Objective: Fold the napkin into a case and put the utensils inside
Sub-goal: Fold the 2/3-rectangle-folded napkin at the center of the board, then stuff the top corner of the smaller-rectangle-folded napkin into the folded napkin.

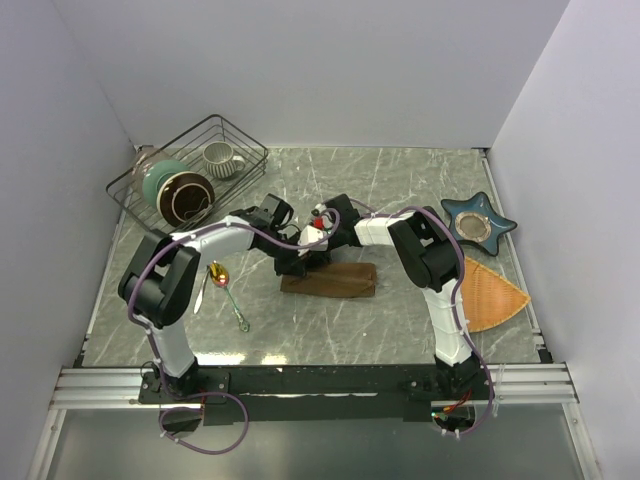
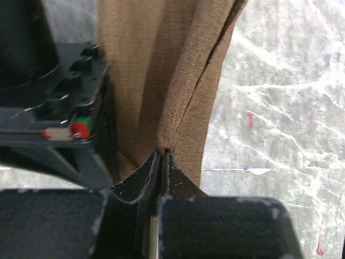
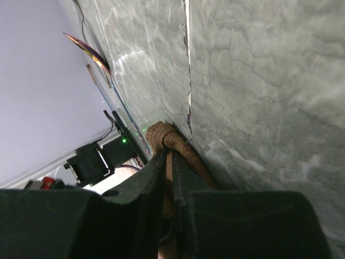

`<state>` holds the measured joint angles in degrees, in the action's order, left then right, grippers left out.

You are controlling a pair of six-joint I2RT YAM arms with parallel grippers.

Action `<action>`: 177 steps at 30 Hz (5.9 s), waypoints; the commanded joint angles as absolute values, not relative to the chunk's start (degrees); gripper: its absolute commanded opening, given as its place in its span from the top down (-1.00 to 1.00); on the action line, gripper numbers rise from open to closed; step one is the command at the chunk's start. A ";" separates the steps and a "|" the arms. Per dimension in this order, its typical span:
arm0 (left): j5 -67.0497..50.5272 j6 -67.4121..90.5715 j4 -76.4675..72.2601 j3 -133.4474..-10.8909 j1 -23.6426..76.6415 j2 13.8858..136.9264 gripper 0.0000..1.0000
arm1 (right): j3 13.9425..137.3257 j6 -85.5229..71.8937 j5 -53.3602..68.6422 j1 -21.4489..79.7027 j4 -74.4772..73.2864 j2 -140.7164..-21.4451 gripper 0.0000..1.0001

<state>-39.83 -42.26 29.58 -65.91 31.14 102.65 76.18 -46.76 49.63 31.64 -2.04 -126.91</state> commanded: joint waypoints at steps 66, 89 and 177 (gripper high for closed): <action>-41.83 -49.83 45.26 -76.38 28.57 114.96 0.82 | 80.41 -1.71 43.34 18.28 -43.49 -110.83 -0.19; -44.74 -48.87 60.12 -94.30 25.40 132.44 0.78 | 62.21 43.16 35.26 27.21 -29.96 -74.95 -0.74; -65.65 -43.96 50.38 -81.23 11.95 115.15 -0.27 | 68.47 51.86 24.43 44.38 -17.14 -107.05 1.00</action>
<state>-60.82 -44.73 56.14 -84.47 11.73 119.11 66.00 52.95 24.58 44.27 -16.73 -106.28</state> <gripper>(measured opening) 0.623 0.016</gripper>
